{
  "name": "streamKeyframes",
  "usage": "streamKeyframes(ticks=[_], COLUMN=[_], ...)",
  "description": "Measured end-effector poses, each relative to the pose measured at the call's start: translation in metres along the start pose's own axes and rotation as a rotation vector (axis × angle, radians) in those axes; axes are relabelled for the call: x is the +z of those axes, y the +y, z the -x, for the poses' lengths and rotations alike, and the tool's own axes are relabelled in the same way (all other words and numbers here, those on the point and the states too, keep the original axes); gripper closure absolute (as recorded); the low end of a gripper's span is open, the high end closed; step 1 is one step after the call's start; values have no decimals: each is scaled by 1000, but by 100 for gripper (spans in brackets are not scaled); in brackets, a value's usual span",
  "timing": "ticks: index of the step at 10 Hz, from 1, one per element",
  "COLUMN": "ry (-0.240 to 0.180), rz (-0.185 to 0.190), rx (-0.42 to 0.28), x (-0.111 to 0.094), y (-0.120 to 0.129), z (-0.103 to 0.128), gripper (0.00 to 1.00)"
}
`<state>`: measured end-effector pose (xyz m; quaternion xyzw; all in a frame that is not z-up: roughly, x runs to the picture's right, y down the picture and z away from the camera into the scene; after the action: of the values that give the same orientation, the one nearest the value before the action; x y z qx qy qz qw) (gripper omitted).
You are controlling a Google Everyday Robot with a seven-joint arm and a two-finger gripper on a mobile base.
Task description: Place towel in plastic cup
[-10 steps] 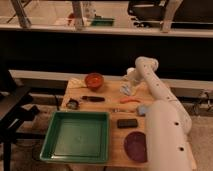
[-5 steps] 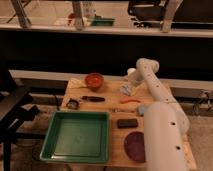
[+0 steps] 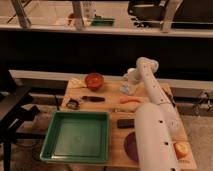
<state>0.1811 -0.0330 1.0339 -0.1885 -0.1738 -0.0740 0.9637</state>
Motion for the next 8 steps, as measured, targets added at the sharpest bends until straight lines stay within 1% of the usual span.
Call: streamKeyframes(ticks=[2,3,6,7,8], ry=[2,2,1,2,2], rz=[-1,-1,0,0,-1], rx=[3,1,0,0,0], x=[-1,-1,-1,-1,-1], y=[1,0,0,0,0], z=[-3,-1,-1,-1,-1], gripper=[20,22,30,36,37])
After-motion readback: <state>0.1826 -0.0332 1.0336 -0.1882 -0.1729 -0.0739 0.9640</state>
